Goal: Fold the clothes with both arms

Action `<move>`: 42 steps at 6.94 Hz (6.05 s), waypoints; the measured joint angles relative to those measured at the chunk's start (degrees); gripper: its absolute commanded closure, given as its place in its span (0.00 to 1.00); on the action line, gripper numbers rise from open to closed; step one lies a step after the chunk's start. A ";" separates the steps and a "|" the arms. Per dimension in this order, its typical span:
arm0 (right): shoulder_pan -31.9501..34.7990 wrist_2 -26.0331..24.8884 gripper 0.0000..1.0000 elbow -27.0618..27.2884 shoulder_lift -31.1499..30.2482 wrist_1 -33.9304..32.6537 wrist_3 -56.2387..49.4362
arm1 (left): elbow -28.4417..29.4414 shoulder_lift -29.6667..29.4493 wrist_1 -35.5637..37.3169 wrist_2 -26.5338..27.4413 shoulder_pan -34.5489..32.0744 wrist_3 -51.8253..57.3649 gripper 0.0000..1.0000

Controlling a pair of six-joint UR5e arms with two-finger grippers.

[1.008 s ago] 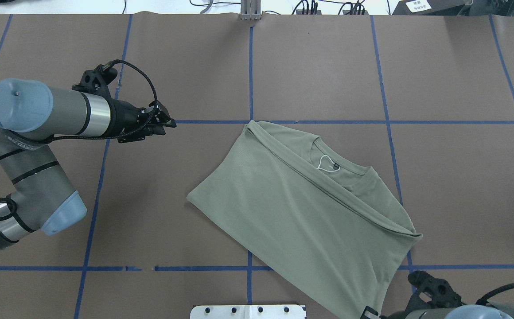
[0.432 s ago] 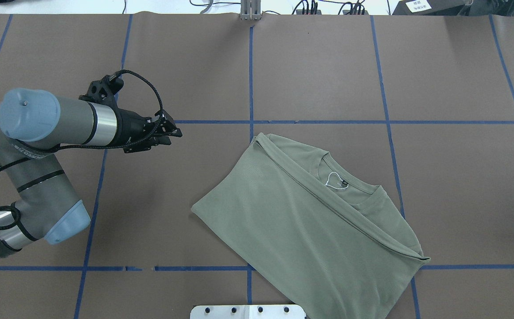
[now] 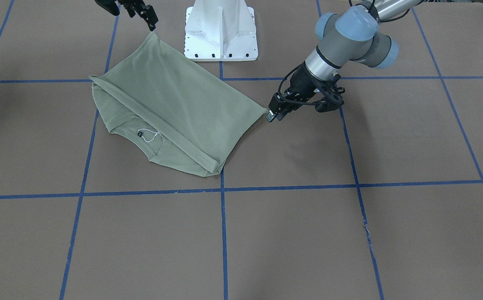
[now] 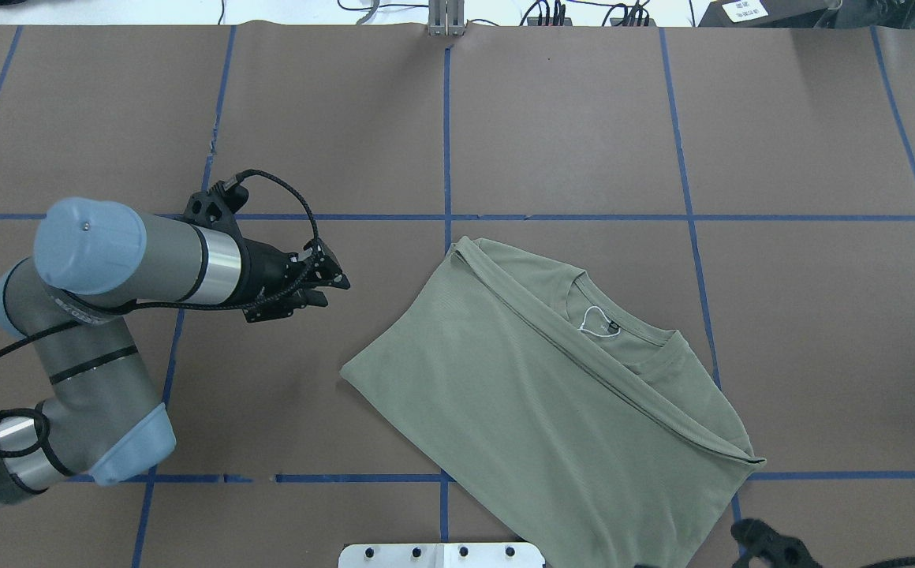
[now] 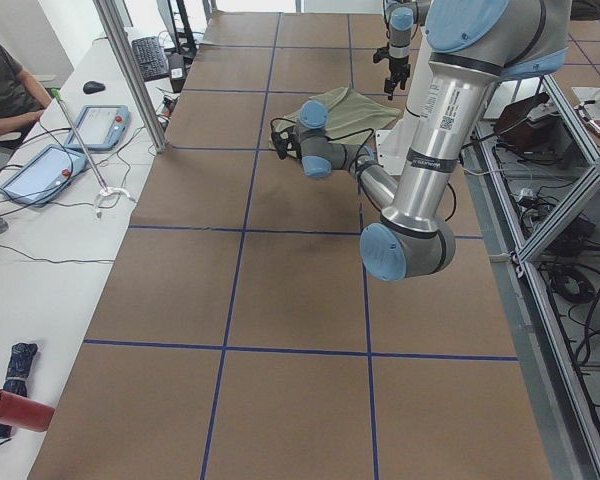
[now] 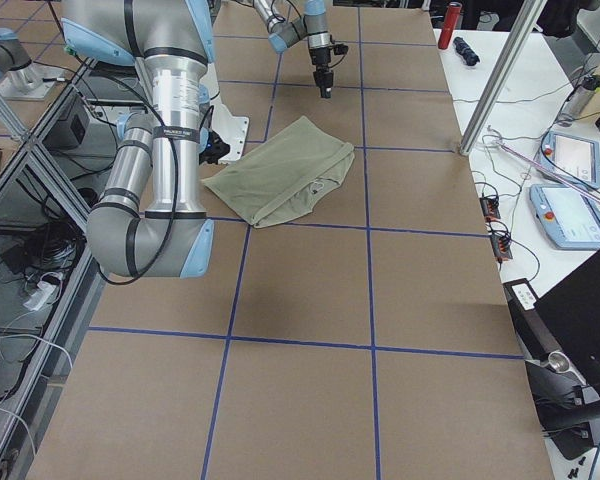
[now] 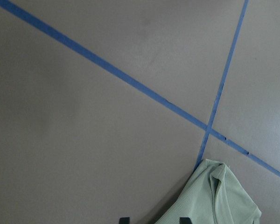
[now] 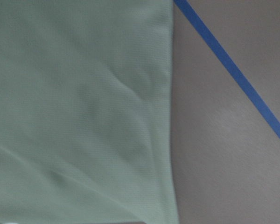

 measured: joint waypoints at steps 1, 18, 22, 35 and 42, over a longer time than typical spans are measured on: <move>7.13 0.27 0.00 -0.77 1.97 -0.06 -2.71 | -2.64 0.03 6.00 2.98 4.33 -1.44 0.47; 31.60 7.03 0.00 -12.75 12.54 -0.10 -25.61 | 2.04 -1.78 11.29 15.74 12.50 -2.17 1.00; 31.60 7.04 0.00 -12.88 12.58 -0.10 -25.59 | 3.51 -2.84 11.54 15.55 3.29 10.42 1.00; 30.74 11.55 0.00 -29.00 31.58 -3.68 -46.65 | 20.08 -11.21 -11.30 1.64 -13.96 17.50 0.64; 28.02 18.65 0.00 -39.73 41.74 -15.76 -77.38 | 18.76 -8.76 -11.37 1.21 -13.72 17.28 0.63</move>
